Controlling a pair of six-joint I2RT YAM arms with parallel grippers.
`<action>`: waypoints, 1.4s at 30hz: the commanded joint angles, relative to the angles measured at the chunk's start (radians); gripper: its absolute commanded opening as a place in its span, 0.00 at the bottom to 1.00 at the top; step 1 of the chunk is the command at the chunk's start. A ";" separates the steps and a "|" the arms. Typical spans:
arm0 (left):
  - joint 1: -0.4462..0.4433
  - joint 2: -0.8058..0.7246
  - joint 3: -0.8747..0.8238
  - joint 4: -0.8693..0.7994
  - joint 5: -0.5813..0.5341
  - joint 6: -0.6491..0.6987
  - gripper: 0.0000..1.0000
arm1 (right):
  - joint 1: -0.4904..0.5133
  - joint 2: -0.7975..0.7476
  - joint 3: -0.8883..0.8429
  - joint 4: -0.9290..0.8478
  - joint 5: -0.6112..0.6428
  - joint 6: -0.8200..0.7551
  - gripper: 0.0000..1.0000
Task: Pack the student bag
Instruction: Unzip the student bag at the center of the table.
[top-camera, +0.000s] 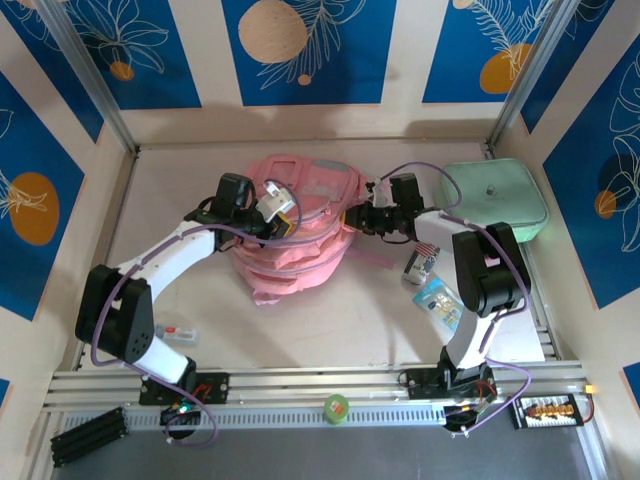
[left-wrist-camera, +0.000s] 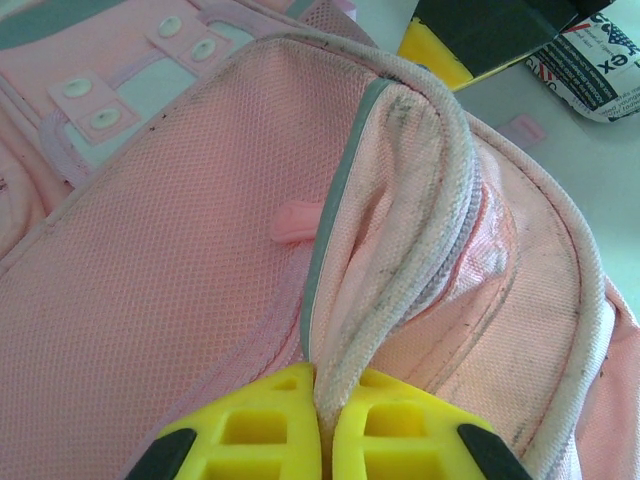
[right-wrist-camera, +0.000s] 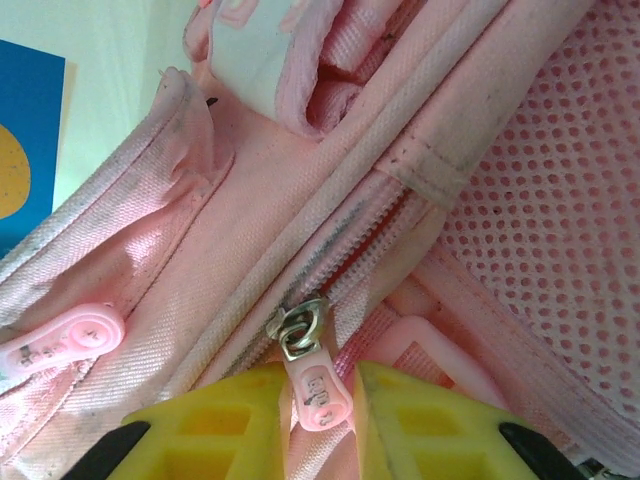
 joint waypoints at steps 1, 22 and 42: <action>0.011 -0.028 0.027 0.035 0.066 0.001 0.09 | 0.011 0.026 0.038 -0.033 0.009 -0.041 0.24; 0.011 0.039 0.109 -0.021 -0.038 -0.069 0.01 | 0.089 -0.154 -0.047 -0.179 0.142 -0.124 0.03; 0.003 0.166 0.175 -0.026 0.006 -0.158 0.03 | 0.358 -0.270 -0.062 -0.199 0.274 -0.126 0.02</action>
